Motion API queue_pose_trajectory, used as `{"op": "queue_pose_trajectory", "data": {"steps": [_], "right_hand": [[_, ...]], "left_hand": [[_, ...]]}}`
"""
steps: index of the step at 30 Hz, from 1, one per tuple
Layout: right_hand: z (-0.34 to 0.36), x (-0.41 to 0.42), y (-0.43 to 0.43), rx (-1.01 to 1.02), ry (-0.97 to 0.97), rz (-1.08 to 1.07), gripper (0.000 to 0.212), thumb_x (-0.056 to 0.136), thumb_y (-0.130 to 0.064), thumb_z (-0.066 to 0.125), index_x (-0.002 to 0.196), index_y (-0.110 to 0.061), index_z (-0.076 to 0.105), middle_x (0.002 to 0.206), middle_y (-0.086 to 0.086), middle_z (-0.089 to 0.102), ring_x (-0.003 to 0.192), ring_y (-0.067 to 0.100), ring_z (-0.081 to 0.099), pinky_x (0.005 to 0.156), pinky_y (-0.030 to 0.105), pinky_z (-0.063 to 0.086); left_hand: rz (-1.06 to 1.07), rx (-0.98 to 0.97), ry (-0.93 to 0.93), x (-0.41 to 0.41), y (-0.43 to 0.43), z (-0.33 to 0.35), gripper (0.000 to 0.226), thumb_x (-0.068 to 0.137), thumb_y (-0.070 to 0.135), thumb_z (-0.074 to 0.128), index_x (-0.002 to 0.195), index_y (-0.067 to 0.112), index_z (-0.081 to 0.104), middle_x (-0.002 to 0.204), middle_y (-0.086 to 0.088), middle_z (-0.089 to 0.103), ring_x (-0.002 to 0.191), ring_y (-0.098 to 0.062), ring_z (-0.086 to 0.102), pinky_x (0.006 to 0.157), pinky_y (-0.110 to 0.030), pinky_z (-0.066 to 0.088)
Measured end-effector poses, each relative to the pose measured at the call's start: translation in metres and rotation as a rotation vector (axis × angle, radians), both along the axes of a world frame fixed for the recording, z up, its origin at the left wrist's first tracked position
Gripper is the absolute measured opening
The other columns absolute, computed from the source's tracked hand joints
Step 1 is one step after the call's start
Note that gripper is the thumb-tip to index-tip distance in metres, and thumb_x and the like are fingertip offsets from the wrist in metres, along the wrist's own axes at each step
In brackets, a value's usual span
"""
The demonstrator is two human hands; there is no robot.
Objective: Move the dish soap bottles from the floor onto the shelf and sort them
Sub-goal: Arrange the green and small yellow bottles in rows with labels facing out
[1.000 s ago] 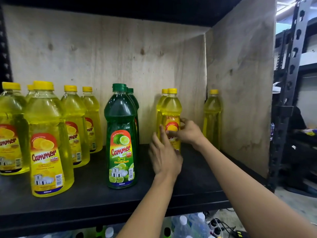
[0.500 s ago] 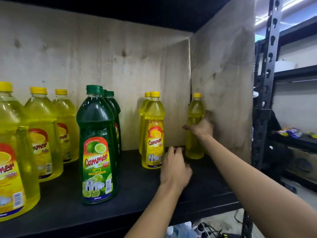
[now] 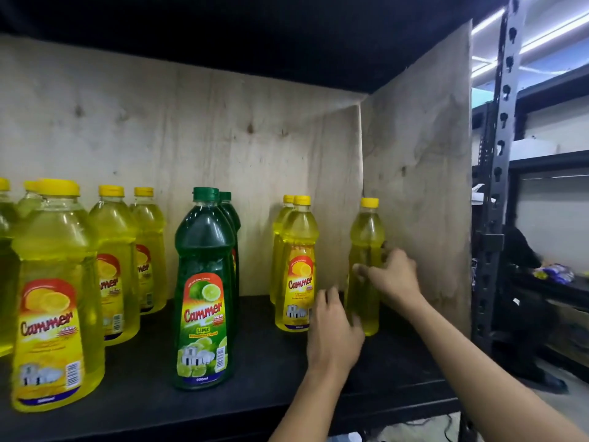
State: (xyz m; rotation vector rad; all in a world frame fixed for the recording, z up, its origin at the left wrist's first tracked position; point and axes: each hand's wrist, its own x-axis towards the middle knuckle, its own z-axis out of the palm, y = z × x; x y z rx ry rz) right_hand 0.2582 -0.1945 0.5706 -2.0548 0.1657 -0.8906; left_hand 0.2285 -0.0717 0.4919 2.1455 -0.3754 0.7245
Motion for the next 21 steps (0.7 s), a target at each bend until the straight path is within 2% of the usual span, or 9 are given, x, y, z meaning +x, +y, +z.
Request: {"op": "queue_pose_trajectory", "data": {"steps": [2, 4, 6, 8, 11, 13, 16, 19, 21], "right_hand": [[0.001, -0.015, -0.005, 0.022, 0.058, 0.151, 0.053, 0.069, -0.027, 0.089, 0.116, -0.02, 0.066, 0.102, 0.001, 0.075, 0.096, 0.021, 0.071, 0.087, 0.039, 0.058], [0.003, -0.029, -0.012, 0.107, 0.095, 0.359, 0.056, 0.066, -0.023, 0.092, 0.116, -0.023, 0.066, 0.102, -0.003, 0.077, 0.096, 0.018, 0.074, 0.086, 0.041, 0.06], [0.007, -0.049, -0.018, 0.183, 0.114, 0.605, 0.049, 0.074, -0.004, 0.085, 0.117, -0.017, 0.065, 0.1, -0.004, 0.078, 0.092, 0.012, 0.075, 0.076, 0.028, 0.061], [0.01, -0.067, -0.023, 0.242, 0.144, 0.834, 0.049, 0.076, 0.007, 0.076, 0.12, -0.01, 0.064, 0.105, 0.003, 0.078, 0.098, 0.017, 0.075, 0.07, 0.023, 0.059], [0.004, -0.072, -0.025, 0.377, 0.188, 1.092, 0.055, 0.077, 0.011, 0.066, 0.13, -0.005, 0.061, 0.124, 0.017, 0.069, 0.114, 0.031, 0.068, 0.084, 0.033, 0.059], [-0.002, -0.069, -0.018, 0.445, 0.209, 1.146, 0.057, 0.081, 0.009, 0.059, 0.135, -0.006, 0.058, 0.13, 0.017, 0.066, 0.117, 0.03, 0.065, 0.09, 0.036, 0.058], [-0.008, -0.068, 0.006, 0.343, 0.234, 1.063, 0.065, 0.08, 0.004, 0.074, 0.139, -0.016, 0.054, 0.13, 0.01, 0.067, 0.12, 0.028, 0.065, 0.093, 0.038, 0.058], [-0.021, -0.067, 0.023, 0.28, 0.214, 0.93, 0.063, 0.073, -0.002, 0.078, 0.131, -0.02, 0.058, 0.113, 0.004, 0.075, 0.109, 0.024, 0.071, 0.086, 0.037, 0.06], [-0.029, -0.066, 0.027, 0.336, 0.203, 0.943, 0.061, 0.075, -0.004, 0.076, 0.132, -0.019, 0.057, 0.117, 0.008, 0.073, 0.111, 0.027, 0.07, 0.088, 0.04, 0.059]], "left_hand": [[-0.089, -0.129, 0.023, -0.005, 0.005, 0.004, 0.071, 0.091, 0.035, 0.063, 0.153, 0.026, 0.029, 0.152, 0.007, 0.034, 0.142, -0.015, 0.033, 0.112, -0.03, 0.035], [-0.204, -0.312, 0.111, -0.009, 0.013, 0.009, 0.077, 0.084, 0.035, 0.072, 0.15, 0.037, 0.032, 0.151, 0.011, 0.037, 0.141, -0.015, 0.034, 0.113, -0.032, 0.035], [-0.327, -0.485, 0.303, -0.01, 0.027, 0.009, 0.077, 0.076, 0.036, 0.079, 0.141, 0.047, 0.039, 0.144, 0.013, 0.046, 0.135, -0.02, 0.046, 0.11, -0.038, 0.042], [-0.48, -0.48, 0.513, -0.02, 0.041, 0.009, 0.064, 0.073, 0.039, 0.082, 0.13, 0.039, 0.055, 0.129, 0.016, 0.061, 0.123, -0.012, 0.058, 0.107, -0.034, 0.045], [-0.506, -0.375, 0.531, -0.034, 0.056, 0.006, 0.066, 0.066, 0.049, 0.086, 0.125, 0.032, 0.06, 0.108, 0.017, 0.07, 0.104, 0.001, 0.063, 0.094, -0.023, 0.05], [-0.36, -0.37, 0.434, -0.042, 0.059, 0.005, 0.07, 0.062, 0.054, 0.086, 0.123, 0.035, 0.056, 0.101, 0.021, 0.065, 0.1, 0.001, 0.062, 0.085, -0.019, 0.049], [-0.1, -0.36, 0.303, -0.051, 0.064, 0.006, 0.067, 0.059, 0.062, 0.084, 0.116, 0.04, 0.056, 0.093, 0.021, 0.06, 0.095, -0.004, 0.06, 0.087, -0.026, 0.052], [0.012, -0.305, 0.256, -0.054, 0.068, 0.006, 0.076, 0.051, 0.073, 0.079, 0.116, 0.039, 0.058, 0.104, 0.014, 0.066, 0.102, -0.009, 0.061, 0.091, -0.034, 0.054], [0.056, -0.273, 0.22, -0.055, 0.07, 0.005, 0.074, 0.051, 0.074, 0.078, 0.113, 0.039, 0.059, 0.106, 0.013, 0.068, 0.104, -0.009, 0.061, 0.092, -0.035, 0.054]]}}
